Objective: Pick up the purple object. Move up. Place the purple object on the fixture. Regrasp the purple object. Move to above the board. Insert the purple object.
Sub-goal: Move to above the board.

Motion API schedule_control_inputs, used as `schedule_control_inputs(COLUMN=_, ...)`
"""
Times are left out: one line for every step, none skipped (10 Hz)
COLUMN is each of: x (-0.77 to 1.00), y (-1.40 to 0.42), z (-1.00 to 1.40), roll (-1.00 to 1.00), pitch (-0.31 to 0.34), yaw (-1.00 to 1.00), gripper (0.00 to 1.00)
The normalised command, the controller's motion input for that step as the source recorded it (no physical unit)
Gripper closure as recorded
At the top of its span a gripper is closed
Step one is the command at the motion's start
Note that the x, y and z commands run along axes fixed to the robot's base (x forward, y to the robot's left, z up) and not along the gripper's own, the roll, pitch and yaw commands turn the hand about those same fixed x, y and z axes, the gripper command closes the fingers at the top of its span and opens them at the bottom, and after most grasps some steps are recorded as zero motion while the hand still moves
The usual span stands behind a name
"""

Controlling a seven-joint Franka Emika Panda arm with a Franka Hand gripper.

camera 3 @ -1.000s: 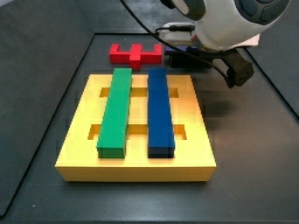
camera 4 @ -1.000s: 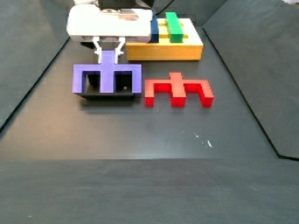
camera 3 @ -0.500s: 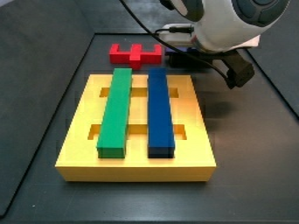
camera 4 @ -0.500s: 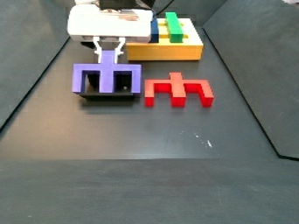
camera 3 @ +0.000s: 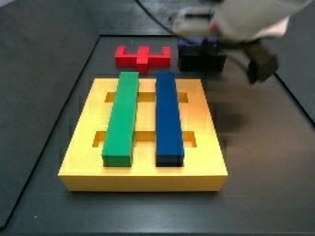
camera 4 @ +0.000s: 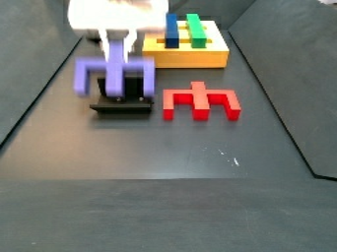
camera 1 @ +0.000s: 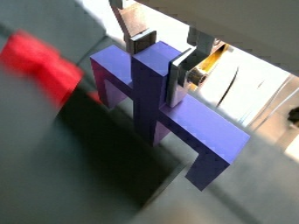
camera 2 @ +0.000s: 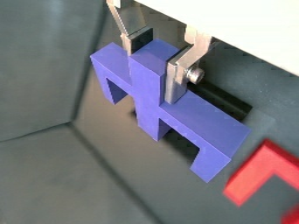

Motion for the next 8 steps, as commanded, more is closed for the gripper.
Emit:
schedule_control_inputs(x=-0.04, y=0.04, z=1.40, roll=-0.08, pitch=-0.049, yaw=-0.01, gripper=1.00)
schedule_control_inputs(x=-0.04, y=0.04, z=1.40, roll=-0.06, pitch=-0.069, yaw=-0.01, gripper=1.00)
schedule_control_inputs(x=-0.04, y=0.03, z=1.40, roll=-0.03, pitch=-0.019, yaw=-0.03, gripper=1.00)
schedule_control_inputs(x=-0.03, y=0.03, z=1.40, roll=-0.01, pitch=0.000, yaw=-0.05, gripper=1.00)
schedule_control_inputs(x=-0.06, y=0.02, z=1.40, roll=-0.01, pitch=0.018, yaw=-0.04, gripper=1.00)
schedule_control_inputs(x=-0.02, y=0.01, z=0.50, roll=-0.01, pitch=0.043, yaw=-0.03, gripper=1.00)
schedule_control_inputs(x=-1.02, y=-1.40, z=0.29, roll=-1.00, pitch=0.111, yaw=-0.04, gripper=1.00)
schedule_control_inputs(x=-1.02, y=-1.40, z=0.28, roll=-1.00, pitch=0.108, yaw=-0.03, gripper=1.00)
